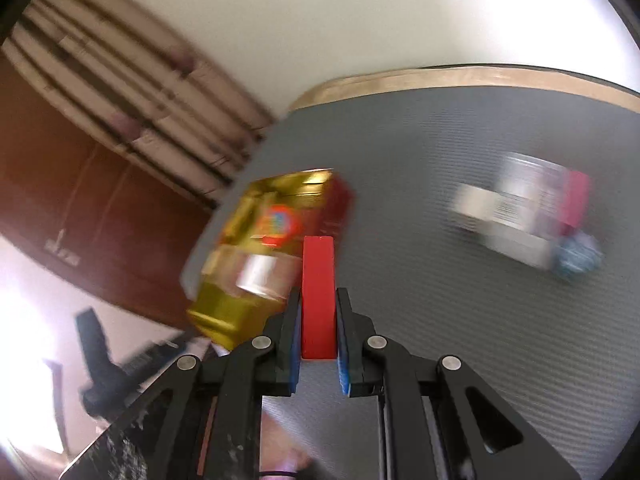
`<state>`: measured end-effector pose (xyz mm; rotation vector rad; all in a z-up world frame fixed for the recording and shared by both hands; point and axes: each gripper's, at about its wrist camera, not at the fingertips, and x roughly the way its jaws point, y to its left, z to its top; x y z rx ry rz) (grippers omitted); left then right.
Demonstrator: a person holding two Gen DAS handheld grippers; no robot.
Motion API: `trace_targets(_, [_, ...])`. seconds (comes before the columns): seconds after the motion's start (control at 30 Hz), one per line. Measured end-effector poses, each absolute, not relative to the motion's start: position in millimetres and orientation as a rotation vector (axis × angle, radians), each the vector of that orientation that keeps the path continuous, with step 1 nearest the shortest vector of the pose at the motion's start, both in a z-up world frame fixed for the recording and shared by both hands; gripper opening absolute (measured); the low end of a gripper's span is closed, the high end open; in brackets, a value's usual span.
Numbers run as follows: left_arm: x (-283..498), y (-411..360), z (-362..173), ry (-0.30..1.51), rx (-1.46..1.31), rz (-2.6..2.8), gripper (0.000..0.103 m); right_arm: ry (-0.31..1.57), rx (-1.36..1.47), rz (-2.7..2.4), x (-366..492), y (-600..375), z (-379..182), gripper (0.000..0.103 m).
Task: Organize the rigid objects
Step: 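Release the paper box in the tin while the right tool lowers the red block into it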
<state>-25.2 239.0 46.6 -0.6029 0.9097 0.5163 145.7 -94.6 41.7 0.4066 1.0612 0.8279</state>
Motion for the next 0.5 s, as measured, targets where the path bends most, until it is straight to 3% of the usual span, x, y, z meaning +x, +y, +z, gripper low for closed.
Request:
trace_targets(0.2, [-21,225,47,0.905,-0.468,0.534,0.058,1.106,0.331,0.929,168,12,61,0.013])
trace_targets(0.5, [-15,226,40,0.941,-0.470,0.499,0.058,1.199,0.258,0.907,195,105,34,0.013])
